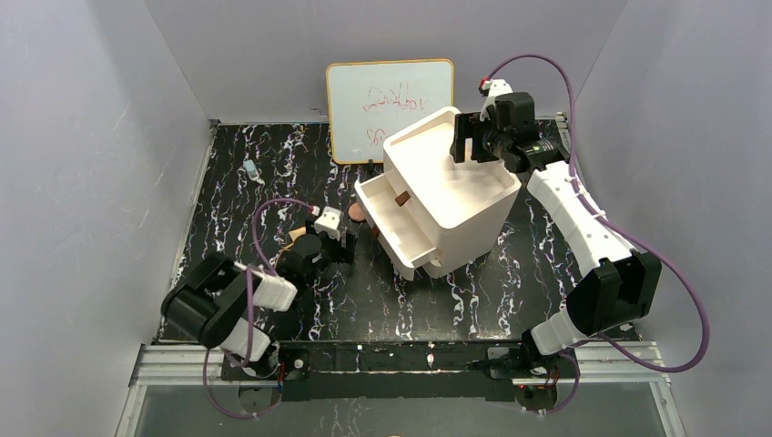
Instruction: Organize the makeup
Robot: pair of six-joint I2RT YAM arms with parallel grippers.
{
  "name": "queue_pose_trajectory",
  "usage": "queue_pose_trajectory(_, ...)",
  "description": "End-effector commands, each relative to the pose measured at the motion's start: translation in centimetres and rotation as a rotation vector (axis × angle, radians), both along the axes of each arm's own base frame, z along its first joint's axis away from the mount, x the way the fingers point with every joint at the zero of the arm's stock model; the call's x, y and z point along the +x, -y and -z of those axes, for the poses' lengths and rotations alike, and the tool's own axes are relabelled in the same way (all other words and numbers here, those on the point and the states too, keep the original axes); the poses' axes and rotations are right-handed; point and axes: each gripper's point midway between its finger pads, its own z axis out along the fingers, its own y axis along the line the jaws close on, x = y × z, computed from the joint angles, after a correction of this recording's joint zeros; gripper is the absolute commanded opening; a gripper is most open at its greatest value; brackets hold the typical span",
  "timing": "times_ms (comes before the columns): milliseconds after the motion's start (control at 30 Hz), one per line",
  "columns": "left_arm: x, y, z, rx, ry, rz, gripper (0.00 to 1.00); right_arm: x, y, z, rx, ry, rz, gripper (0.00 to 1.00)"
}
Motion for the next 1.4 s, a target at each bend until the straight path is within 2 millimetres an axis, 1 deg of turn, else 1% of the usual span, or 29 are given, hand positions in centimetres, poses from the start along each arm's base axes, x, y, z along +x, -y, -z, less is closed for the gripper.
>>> queue_pose_trajectory(0,2.4,2.1,-3.1,-0.174,0.106,0.113,0.72,-1.9,-1.9,-0.3,0.056,-0.018,-0.067,0.90)
queue_pose_trajectory(133,4.2,3.1,-3.5,-0.266,0.098,0.150,0.71,-2.1,-1.6,-0.4,0.052,-0.016,-0.061,0.90)
queue_pose_trajectory(267,5.6,4.3,-4.3,-0.325,0.107,0.190,0.70,-2.2,-1.5,-0.3,0.048,-0.019,-0.057,0.90)
queue_pose_trajectory(367,6.7,4.7,-4.4,-0.338,0.106,0.202,0.66,-2.2,-1.4,-0.4,0.044,-0.018,-0.054,0.90)
queue_pose_trajectory(433,7.2,4.8,-4.3,-0.345,0.099,0.208,0.59,-2.2,-1.3,-0.4,0.041,-0.016,-0.052,0.90)
queue_pose_trajectory(600,8.0,4.9,-2.9,-0.334,0.058,0.207,0.46,-2.1,-1.3,-0.3,0.035,-0.018,-0.048,0.90)
queue_pose_trajectory(767,8.5,4.7,-1.6,-0.301,0.021,0.193,0.41,-2.0,-1.3,-0.1,0.030,-0.024,-0.047,0.90)
queue_pose_trajectory(900,8.8,4.3,-0.5,-0.256,-0.005,0.175,0.40,-2.0,-1.3,0.1,0.030,-0.029,-0.046,0.90)
queue_pose_trajectory(1200,9.6,2.5,1.8,-0.128,-0.061,0.087,0.36,-1.9,-1.4,0.4,0.029,-0.037,-0.049,0.90)
queue_pose_trajectory(1367,9.9,2.1,2.5,-0.089,-0.083,0.071,0.34,-1.9,-1.5,0.4,0.030,-0.039,-0.052,0.90)
